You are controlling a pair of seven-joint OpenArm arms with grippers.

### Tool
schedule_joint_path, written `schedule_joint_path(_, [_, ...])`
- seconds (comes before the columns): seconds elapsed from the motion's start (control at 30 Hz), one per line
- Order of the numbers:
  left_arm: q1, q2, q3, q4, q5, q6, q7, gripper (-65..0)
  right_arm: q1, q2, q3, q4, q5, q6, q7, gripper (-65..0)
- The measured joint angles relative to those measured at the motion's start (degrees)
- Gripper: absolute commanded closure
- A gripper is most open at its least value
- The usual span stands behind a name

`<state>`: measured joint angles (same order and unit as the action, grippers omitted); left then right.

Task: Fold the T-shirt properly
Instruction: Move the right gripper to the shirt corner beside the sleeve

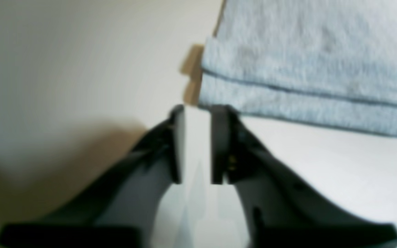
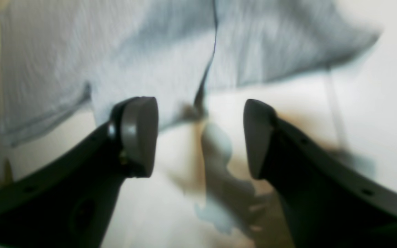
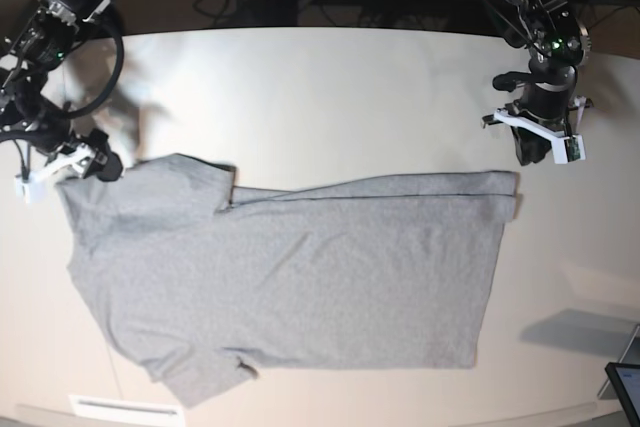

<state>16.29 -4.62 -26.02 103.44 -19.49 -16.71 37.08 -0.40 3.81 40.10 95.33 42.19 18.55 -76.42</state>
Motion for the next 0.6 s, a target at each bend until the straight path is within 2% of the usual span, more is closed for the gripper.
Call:
schedule_joint_path(0.3, [1.97, 0.44, -0.24, -0.04, 0.02, 0.07, -0.07, -6.2, -0.92, -3.41, -0.15, -2.51, 0.63, 0.07, -0.39, -33.1])
schedule_joint_path(0.6, [2.99, 0.31, -0.46, -0.04, 0.02, 0.02, -0.24, -6.2, 0.66, -3.04, -0.20, -7.96, 1.49, 0.28, 1.27, -33.1])
